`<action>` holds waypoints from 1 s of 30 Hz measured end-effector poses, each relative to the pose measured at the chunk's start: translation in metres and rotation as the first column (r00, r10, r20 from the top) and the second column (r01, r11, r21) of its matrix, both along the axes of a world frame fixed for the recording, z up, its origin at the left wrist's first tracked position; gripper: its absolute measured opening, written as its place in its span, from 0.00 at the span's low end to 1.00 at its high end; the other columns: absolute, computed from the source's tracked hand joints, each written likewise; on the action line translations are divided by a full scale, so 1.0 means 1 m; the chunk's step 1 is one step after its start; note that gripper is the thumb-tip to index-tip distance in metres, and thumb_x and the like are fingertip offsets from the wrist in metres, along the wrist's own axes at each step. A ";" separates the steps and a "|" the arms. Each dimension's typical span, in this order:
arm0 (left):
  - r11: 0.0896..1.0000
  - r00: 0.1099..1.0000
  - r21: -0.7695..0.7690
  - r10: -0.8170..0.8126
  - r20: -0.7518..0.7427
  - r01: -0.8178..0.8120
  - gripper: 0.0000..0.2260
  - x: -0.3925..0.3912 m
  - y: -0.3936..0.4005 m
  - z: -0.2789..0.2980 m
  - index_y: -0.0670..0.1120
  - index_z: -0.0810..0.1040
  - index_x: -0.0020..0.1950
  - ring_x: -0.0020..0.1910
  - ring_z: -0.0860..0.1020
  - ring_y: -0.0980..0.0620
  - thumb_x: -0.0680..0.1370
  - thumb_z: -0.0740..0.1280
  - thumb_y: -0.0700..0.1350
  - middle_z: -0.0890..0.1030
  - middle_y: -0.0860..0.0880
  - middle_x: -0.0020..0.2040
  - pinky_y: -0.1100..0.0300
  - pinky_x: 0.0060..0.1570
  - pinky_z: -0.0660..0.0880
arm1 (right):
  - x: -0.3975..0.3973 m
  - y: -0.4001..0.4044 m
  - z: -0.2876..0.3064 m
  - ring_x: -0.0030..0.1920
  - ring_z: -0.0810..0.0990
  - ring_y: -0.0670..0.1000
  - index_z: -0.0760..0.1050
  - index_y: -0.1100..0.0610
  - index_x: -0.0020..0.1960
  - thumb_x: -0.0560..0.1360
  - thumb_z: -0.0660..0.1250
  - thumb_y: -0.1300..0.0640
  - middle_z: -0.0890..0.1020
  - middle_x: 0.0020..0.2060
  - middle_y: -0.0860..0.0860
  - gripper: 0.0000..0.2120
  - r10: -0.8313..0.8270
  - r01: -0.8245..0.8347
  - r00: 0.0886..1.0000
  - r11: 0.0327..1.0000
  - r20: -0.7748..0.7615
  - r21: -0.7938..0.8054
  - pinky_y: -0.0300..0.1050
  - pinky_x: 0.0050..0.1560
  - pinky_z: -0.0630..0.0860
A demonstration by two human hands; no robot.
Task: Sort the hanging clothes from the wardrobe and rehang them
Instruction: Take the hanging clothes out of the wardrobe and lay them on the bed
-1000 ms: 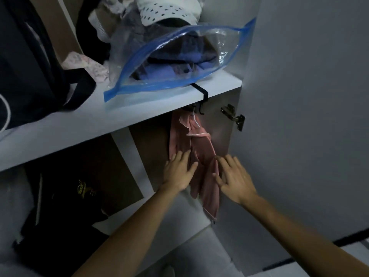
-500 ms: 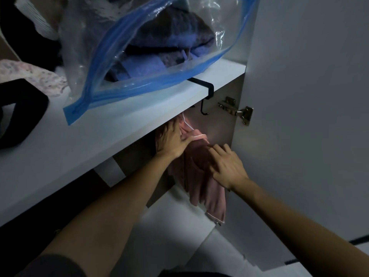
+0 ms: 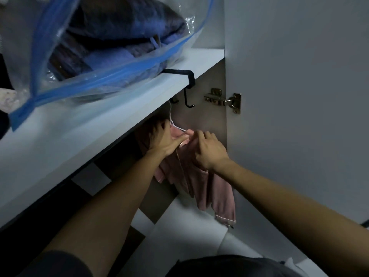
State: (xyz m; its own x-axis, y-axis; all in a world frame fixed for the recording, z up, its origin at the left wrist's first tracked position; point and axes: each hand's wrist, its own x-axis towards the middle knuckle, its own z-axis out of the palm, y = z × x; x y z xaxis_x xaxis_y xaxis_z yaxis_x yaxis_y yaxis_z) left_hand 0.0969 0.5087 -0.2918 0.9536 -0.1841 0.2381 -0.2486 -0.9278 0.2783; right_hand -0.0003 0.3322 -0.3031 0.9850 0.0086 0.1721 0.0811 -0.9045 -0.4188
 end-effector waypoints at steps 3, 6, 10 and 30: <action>0.997 0.995 0.069 0.024 0.093 -0.030 0.41 -0.010 0.005 -0.002 0.48 0.70 0.58 0.61 0.73 0.36 0.67 0.56 0.82 0.76 0.41 0.59 0.43 0.58 0.72 | 0.014 0.002 0.005 0.61 0.75 0.64 0.68 0.58 0.62 0.80 0.63 0.53 0.76 0.59 0.60 0.14 -0.014 0.013 0.999 1.000 0.036 0.027 0.60 0.57 0.76; 1.000 0.995 -0.009 -0.009 0.096 0.010 0.37 -0.014 0.018 -0.001 0.47 0.71 0.69 0.67 0.72 0.37 0.73 0.61 0.75 0.76 0.41 0.66 0.43 0.63 0.71 | 0.021 -0.007 0.008 0.57 0.79 0.66 0.68 0.58 0.59 0.82 0.61 0.53 0.79 0.57 0.61 0.10 -0.025 0.025 0.997 1.000 0.080 0.004 0.58 0.52 0.76; 0.993 0.997 -0.109 -0.046 0.056 0.052 0.33 -0.007 0.052 0.002 0.51 0.78 0.66 0.67 0.74 0.40 0.80 0.50 0.74 0.79 0.44 0.64 0.45 0.67 0.72 | 0.023 -0.017 0.010 0.52 0.81 0.68 0.69 0.57 0.58 0.86 0.57 0.47 0.83 0.51 0.62 0.12 -0.055 0.057 0.988 0.998 0.143 -0.008 0.54 0.43 0.69; 0.981 0.961 -0.085 0.190 0.199 -0.176 0.21 -0.049 0.081 -0.004 0.52 0.83 0.62 0.50 0.82 0.35 0.82 0.63 0.65 0.85 0.40 0.53 0.52 0.45 0.75 | 0.002 -0.012 0.041 0.46 0.81 0.68 0.71 0.56 0.56 0.85 0.59 0.45 0.84 0.46 0.60 0.14 0.016 0.013 0.951 0.996 0.310 -0.092 0.51 0.39 0.66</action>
State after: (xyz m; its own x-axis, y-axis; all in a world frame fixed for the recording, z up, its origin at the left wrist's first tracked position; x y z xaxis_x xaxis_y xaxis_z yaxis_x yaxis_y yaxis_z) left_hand 0.0479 0.5902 -0.2960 0.8988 0.0114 0.4382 -0.1346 -0.9442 0.3006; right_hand 0.0014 0.3202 -0.2618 0.8830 0.0405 0.4677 0.1956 -0.9374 -0.2881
